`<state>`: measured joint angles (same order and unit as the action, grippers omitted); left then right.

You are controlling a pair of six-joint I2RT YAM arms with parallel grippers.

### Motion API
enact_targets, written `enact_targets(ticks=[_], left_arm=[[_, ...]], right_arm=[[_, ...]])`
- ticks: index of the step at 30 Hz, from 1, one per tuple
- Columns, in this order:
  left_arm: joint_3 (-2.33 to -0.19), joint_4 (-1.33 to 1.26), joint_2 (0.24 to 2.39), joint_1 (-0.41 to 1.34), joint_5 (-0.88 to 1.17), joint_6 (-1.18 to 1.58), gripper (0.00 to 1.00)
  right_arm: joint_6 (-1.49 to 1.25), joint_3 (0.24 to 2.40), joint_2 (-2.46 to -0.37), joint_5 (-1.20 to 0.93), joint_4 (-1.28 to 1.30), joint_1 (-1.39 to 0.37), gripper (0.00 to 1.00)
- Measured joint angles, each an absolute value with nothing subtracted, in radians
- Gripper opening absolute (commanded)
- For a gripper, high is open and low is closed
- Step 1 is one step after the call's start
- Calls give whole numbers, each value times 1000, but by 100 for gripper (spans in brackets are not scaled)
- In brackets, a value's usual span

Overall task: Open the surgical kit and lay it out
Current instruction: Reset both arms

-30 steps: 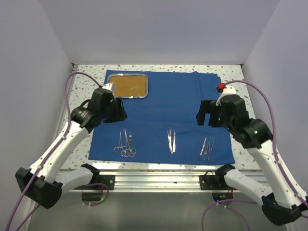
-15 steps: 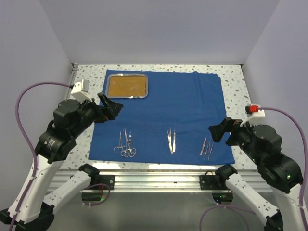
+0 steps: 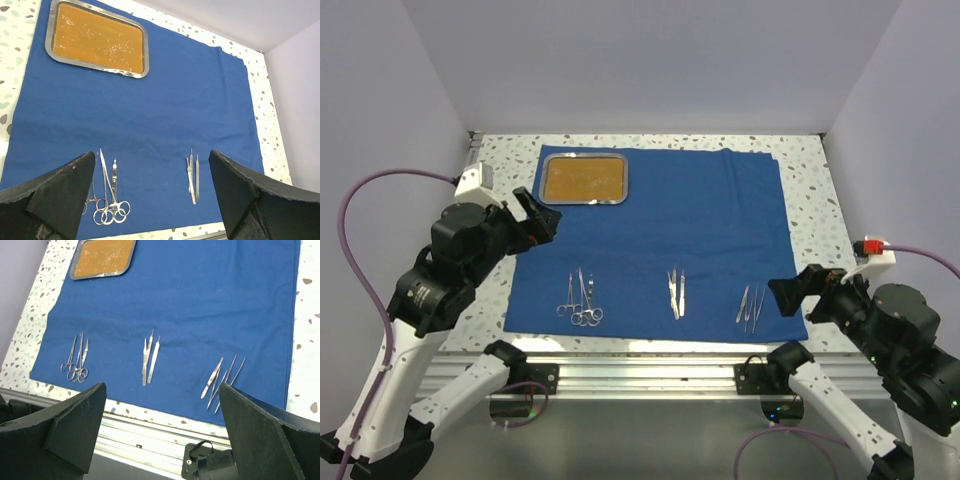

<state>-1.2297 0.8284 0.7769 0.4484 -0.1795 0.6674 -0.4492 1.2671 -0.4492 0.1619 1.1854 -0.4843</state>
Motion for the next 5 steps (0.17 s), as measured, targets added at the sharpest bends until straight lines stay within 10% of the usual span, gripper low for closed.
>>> enact_targets(ticks=[5], left_arm=[[-1232, 854, 749, 448, -207, 673, 100]], right_arm=[[-439, 1293, -407, 136, 1223, -484, 99]])
